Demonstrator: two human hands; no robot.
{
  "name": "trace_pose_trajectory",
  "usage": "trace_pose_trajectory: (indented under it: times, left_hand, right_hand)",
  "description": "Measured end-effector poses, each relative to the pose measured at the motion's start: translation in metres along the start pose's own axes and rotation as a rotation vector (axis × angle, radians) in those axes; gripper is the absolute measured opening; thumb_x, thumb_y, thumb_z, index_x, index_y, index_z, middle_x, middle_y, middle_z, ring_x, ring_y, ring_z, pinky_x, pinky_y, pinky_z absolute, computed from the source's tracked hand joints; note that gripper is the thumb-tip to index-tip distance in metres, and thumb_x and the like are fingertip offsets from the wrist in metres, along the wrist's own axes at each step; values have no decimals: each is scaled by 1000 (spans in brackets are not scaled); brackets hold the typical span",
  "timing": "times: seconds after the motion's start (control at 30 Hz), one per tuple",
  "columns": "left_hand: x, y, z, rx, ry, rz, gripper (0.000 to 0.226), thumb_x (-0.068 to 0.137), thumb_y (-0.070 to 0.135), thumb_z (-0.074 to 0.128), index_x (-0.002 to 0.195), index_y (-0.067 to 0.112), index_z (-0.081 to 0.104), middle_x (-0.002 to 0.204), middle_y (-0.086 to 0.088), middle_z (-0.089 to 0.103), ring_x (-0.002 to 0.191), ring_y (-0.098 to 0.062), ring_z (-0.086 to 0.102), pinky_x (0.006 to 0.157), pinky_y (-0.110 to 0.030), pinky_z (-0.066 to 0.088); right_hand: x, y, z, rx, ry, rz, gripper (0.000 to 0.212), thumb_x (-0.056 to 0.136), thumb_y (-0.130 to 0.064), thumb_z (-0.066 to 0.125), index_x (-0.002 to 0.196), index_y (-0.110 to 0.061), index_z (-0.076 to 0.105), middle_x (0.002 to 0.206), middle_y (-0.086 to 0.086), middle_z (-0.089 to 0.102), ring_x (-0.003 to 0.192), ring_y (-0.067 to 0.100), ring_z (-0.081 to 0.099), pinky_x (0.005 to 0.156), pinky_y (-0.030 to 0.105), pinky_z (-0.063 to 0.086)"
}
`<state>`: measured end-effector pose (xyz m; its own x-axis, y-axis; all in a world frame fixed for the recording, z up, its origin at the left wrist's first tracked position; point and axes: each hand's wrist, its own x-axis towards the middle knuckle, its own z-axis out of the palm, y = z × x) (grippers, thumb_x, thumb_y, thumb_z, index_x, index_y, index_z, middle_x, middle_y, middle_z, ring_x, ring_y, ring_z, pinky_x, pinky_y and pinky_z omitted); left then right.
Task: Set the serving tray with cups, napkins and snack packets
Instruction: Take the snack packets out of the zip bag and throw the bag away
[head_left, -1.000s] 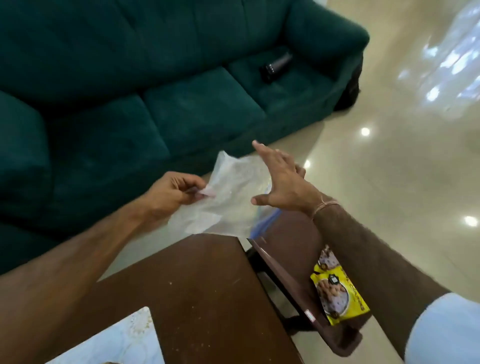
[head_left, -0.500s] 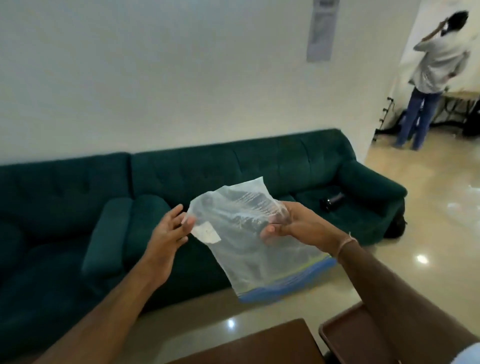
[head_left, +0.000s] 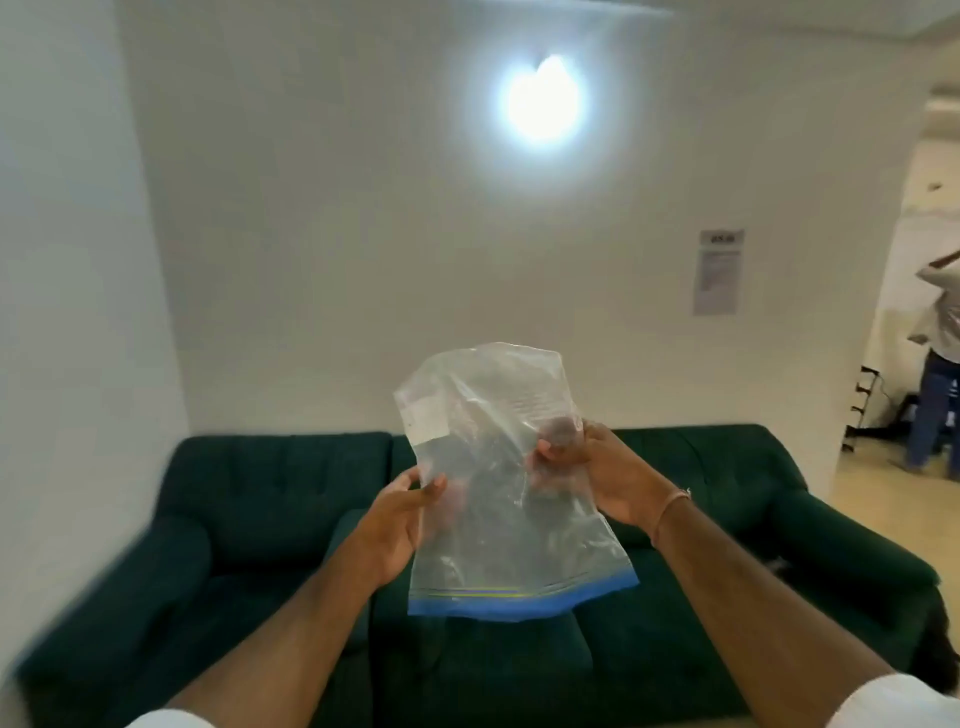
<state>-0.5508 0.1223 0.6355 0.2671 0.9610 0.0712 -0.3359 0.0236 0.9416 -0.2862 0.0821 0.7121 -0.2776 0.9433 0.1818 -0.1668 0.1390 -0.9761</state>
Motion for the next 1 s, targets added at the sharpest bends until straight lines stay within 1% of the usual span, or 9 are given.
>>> trace_pose_trajectory:
  times: [0.1,0.23,0.33,0.43,0.5,0.6,0.7,0.83,1.0]
  left_hand:
    - [-13,32,-16,-47,168,74,78,80,10,77,146,1,36,109,-22,71,88,-27,71,75,-38,58]
    - [-38,70,-38,-34,307,197,77,91,-9,56,151,25,22,100,-23,75,89,-27,73,81,-36,57]
    - [-57,92,-47,99,341,301,62,89,-10,53,134,29,39,96,-18,76,92,-26,73,81,-35,54]
    - [-77,112,-58,327,391,311,50,77,-6,60,113,28,64,88,-7,73,95,-28,65,75,-33,53]
    - [-92,124,-67,688,495,246,45,71,-1,66,105,30,67,100,-3,63,103,-26,59,84,-36,53]
    - [-113,137,-79,1357,752,185,69,61,39,80,124,41,53,141,0,31,132,-25,33,109,-45,29]
    - [-131,154,-71,1528,500,242,95,53,73,76,137,45,41,158,8,27,142,-19,28,114,-46,19]
    - [-154,169,-69,1440,298,97,66,63,51,87,118,23,65,117,1,70,105,-20,64,91,-37,52]
    - [-192,179,-111,826,461,181,30,69,18,89,95,12,76,96,-16,76,93,-34,73,89,-47,57]
  right_hand:
    - [12,-15,13,-163,255,7,52,85,-6,75,126,-16,43,104,22,70,78,30,70,79,53,60]
    - [29,-21,37,-518,530,-63,59,91,-19,72,136,-24,34,99,17,72,80,27,71,76,33,59]
    - [37,-24,58,-619,306,-173,58,94,-24,68,137,-32,30,92,5,69,62,17,65,63,24,56]
    - [46,-32,79,-1027,17,-237,69,81,-32,81,138,-32,43,104,-1,62,79,16,61,83,32,53]
    - [55,-36,96,-1228,-28,-283,46,80,-27,82,121,-19,65,101,0,63,87,17,60,86,30,50]
    - [65,-44,127,-1218,-62,-379,18,88,-25,73,95,-9,70,88,-1,63,86,20,60,73,25,41]
    - [74,-51,167,-1296,-211,-522,18,88,-30,72,100,-17,70,90,-6,53,87,16,53,77,23,35]
    - [80,-55,222,-1161,-355,-646,28,85,-30,76,110,-24,66,100,-6,48,97,18,53,88,28,42]
    - [74,-29,254,-622,-136,-385,118,60,-55,89,151,-36,16,155,7,27,140,28,33,117,51,32]
